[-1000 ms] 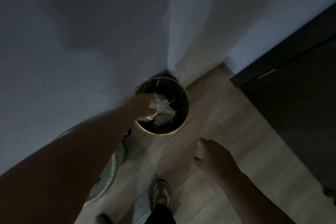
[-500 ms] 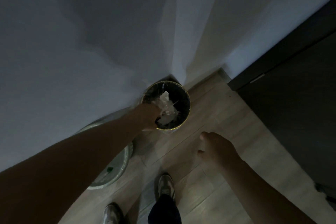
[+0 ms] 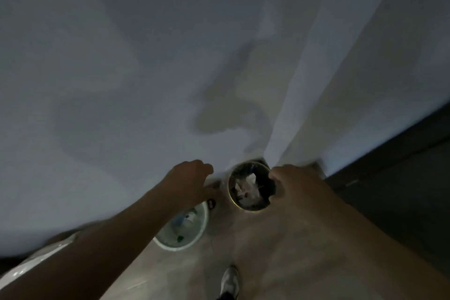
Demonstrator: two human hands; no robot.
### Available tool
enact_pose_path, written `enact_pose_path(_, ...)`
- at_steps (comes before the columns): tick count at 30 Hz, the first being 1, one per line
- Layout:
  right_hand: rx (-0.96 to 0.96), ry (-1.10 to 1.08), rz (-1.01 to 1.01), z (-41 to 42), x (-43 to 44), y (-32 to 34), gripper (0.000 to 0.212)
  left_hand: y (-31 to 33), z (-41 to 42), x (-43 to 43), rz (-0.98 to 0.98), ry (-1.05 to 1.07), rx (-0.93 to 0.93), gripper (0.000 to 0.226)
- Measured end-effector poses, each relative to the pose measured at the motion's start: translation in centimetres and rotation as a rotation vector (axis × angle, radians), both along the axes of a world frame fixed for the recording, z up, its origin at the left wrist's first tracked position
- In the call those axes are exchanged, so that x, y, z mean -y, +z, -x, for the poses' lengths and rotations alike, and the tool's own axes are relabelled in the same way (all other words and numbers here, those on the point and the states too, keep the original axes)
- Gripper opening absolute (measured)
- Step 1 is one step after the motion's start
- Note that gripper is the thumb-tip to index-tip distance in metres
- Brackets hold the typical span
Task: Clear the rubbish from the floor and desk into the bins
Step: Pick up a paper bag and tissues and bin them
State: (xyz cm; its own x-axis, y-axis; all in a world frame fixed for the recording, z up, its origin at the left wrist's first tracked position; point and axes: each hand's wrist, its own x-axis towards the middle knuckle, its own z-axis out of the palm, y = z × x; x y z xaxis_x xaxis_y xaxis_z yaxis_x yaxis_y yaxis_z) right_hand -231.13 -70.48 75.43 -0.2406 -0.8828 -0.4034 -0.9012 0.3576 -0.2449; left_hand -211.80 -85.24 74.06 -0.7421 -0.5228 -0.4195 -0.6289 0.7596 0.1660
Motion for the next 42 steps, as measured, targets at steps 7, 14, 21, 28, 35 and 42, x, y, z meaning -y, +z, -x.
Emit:
enact_pose_path(7, 0.080, 0.387, 0.196, -13.4, 7.0, 9.8, 0.045, 10.3, -16.7, -0.2, 0.155, 0.315, -0.102, 0.051)
enact_pose_path(14, 0.106, 0.830, 0.344, -36.6, 7.9, 15.7, 0.045, 16.6, -40.6, -10.3, 0.334, 0.745, -0.086, 0.043)
enact_pose_path(21, 0.179, 1.239, 0.386, -61.0, -0.8, 18.6, 0.044, 19.0, -61.1, -28.4, 0.396, 1.152, -0.007, 0.044)
enact_pose_path(28, 0.219, 1.534, 0.361, -79.0, -10.4, 19.4, 0.044, 19.8, -74.1, -42.8, 0.420, 1.485, 0.037, 0.045)
enact_pose_path(35, 0.192, 1.762, 0.352, -91.1, -13.7, 19.6, 0.044, 19.1, -81.8, -49.1, 0.441, 1.751, -0.010, 0.042)
enact_pose_path(42, 0.249, 1.884, 0.339, -103.4, -11.4, 19.7, 0.044, 18.4, -91.3, -48.7, 0.437, 1.936, 0.006, 0.043)
